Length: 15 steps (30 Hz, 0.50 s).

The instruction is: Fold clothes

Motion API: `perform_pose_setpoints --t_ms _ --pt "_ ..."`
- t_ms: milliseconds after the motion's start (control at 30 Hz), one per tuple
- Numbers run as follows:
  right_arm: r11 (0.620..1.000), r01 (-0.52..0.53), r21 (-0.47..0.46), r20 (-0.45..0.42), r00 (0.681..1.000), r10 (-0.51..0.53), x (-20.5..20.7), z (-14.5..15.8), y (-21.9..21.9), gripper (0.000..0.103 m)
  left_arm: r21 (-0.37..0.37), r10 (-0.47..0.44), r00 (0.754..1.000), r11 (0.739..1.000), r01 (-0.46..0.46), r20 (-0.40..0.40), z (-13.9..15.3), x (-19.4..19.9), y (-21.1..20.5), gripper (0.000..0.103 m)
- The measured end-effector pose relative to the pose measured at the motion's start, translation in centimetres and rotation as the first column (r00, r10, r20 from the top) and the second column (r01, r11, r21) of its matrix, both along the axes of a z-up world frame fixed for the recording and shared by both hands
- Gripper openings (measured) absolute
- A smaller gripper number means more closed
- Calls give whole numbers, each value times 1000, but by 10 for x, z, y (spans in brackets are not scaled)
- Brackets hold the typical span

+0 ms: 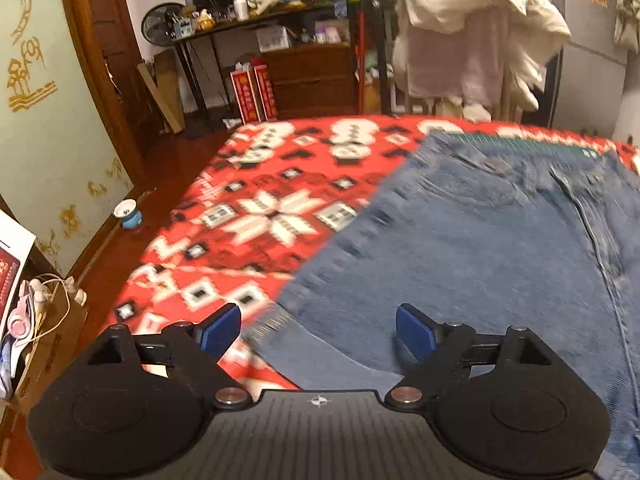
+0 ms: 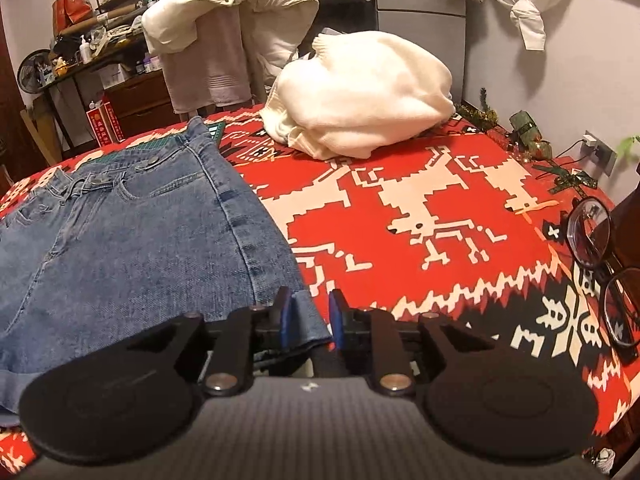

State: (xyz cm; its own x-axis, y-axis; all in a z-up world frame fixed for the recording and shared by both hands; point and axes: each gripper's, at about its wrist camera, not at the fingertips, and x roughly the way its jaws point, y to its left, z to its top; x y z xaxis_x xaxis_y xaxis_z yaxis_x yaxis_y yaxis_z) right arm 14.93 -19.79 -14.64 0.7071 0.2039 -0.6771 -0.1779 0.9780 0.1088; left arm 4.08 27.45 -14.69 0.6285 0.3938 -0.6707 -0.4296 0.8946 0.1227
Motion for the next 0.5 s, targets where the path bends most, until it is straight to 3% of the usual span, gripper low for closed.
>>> perform_pose_setpoints --t_ms 133,333,433,500 --pt "1000 0 -11 3 1000 0 -2 1 1 23 -100 -40 999 994 44 35 1 -2 35 84" --pt "1000 16 -8 3 1000 -16 -3 0 2 23 -241 -15 996 970 36 87 -6 -8 76 84" --pt "1000 19 -9 2 1000 -19 -2 0 2 23 -334 18 995 942 15 95 -8 -11 94 68" --pt "1000 21 -9 0 1000 -21 -2 1 2 23 -353 22 996 936 9 84 -10 -12 99 49"
